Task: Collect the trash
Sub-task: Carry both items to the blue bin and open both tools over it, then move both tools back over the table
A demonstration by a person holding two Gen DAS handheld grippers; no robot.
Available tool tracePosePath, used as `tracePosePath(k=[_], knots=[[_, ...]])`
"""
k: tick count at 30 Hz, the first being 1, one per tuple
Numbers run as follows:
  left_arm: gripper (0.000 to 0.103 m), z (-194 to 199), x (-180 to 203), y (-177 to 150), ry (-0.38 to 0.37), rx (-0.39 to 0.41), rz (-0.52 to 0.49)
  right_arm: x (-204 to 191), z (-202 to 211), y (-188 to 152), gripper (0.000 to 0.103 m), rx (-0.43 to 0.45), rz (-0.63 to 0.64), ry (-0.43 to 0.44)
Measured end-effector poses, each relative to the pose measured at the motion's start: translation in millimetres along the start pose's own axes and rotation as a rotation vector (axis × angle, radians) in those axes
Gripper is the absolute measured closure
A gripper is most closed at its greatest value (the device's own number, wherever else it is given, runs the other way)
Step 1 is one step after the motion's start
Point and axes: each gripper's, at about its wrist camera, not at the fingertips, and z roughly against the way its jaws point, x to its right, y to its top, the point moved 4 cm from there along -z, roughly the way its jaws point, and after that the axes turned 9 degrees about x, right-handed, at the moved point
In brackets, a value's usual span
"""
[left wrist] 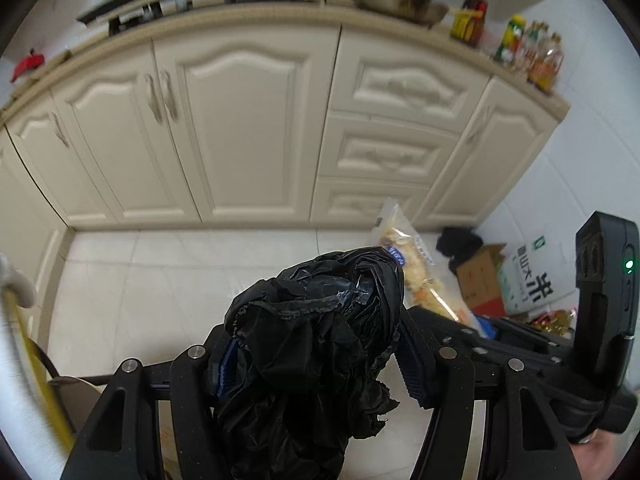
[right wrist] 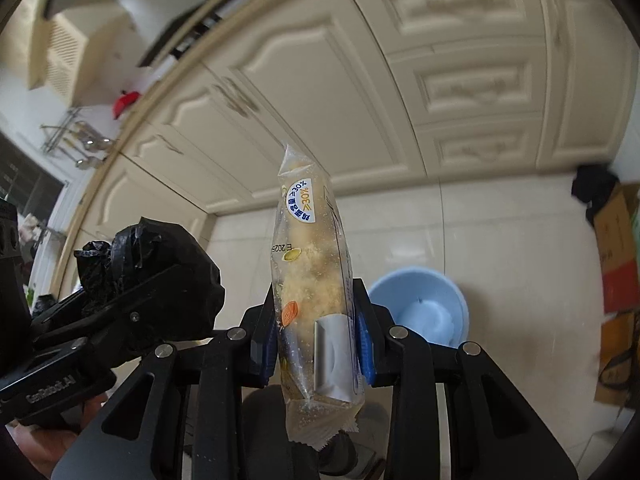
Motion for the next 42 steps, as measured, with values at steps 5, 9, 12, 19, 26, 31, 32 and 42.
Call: tracePosePath(k=[5,9,12,19,26,31,32,42], knots=[[0.018,-81.9,6.5,14.4,0.027,-0.124,-0.025,32.7,-41.6,-8.8,0.067,-0.074,-0.062,-0.039],[0.003,-117.5,18.3,28.2,0.076,-0.136,-0.046,55.2,-53.5,-16.1,0.049,-0.104,-0.110,-0.073],[0.002,-113.7,13.3,30.9,0.103,-0.128,-0.053,61.6,-49.6,-19.4,0.035,-0.100,-0.124,-0.084],[0.001,-63.6,7.3,46.4,0.138,-0.030,-0.045,57.2,-29.3,-21.6,0.000,-0.077,-0.138,-0.122],[0.001,0.9,11.7,56.9,0.151,0.097,-0.031,18.8,1.8,-17.7,0.000,-0.029,-0.099,-0.095],[0.001,80.5,-3.7,36.0,0.162,0.204,-0.001,-34.7,35.7,-12.2,0.000,0.040,-0.036,-0.041],[0.001,90.5,-6.6,35.5,0.165,0.227,0.010,-45.7,41.5,-10.7,0.000,0.054,-0.024,-0.031],[0.001,257.2,-50.5,-43.0,0.275,0.428,0.135,-174.1,93.5,-3.1,0.000,0.161,0.137,0.108]])
